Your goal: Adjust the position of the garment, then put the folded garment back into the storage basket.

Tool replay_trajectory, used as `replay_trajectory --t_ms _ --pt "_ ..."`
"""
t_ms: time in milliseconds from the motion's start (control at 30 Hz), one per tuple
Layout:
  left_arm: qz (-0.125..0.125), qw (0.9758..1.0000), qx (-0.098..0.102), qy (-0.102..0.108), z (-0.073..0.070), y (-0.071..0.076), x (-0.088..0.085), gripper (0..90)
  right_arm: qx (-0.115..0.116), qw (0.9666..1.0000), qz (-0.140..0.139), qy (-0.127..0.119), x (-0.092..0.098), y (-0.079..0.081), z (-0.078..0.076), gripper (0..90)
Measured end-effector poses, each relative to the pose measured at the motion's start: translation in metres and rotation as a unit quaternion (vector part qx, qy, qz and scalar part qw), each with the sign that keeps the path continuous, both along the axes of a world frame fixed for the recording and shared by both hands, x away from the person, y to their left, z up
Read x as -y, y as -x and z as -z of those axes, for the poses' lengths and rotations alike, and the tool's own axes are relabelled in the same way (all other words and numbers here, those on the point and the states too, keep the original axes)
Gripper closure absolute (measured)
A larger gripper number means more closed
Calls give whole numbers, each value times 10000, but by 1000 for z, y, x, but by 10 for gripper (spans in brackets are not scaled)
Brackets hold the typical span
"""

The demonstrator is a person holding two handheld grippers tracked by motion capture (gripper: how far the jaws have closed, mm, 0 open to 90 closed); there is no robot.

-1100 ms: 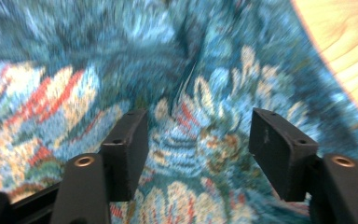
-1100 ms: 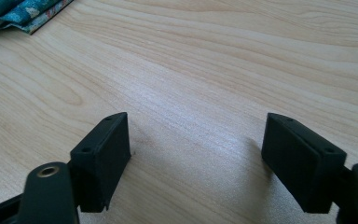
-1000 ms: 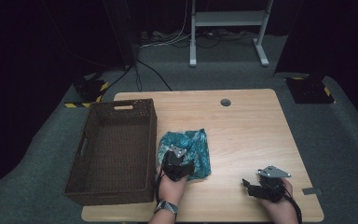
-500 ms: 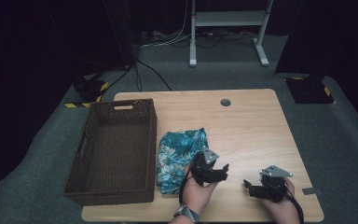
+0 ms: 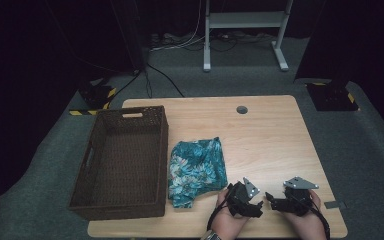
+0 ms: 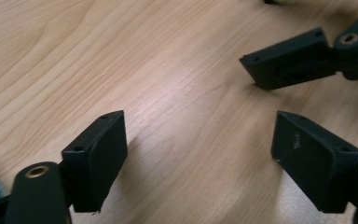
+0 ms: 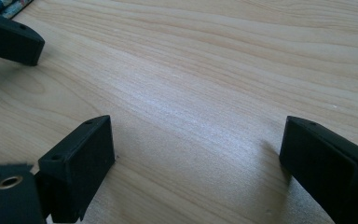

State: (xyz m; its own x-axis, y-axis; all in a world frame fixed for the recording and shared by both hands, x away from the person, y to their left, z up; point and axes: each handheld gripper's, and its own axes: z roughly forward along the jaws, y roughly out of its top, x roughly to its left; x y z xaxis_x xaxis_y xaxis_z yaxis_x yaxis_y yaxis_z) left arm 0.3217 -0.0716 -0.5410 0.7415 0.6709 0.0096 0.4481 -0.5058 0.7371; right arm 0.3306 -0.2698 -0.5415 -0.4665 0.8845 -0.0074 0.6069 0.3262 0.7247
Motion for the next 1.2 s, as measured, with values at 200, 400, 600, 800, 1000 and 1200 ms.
replay_trajectory --t_ms 200,400,600,800,1000,1200 --pt "128 9999 -45 -57 0 -1 3 114 -6 10000 22 -4 1 0 0 96" --pt "194 9997 -103 -80 1 1 3 71 -8 10000 28 -15 2 1 0 98" --pt "164 9995 -257 2 -3 -3 -1 74 -5 10000 36 -14 2 1 0 102" --pt "155 9998 -47 61 -16 -3 -5 77 -1 10000 27 -9 2 0 0 101" --pt "4 9998 89 200 -32 -2 -18 76 -14 10000 7 -4 1 -1 0 94" --pt "-270 9994 49 216 -44 -10 -35 83 -11 10000 -12 -1 -1 -1 0 93"
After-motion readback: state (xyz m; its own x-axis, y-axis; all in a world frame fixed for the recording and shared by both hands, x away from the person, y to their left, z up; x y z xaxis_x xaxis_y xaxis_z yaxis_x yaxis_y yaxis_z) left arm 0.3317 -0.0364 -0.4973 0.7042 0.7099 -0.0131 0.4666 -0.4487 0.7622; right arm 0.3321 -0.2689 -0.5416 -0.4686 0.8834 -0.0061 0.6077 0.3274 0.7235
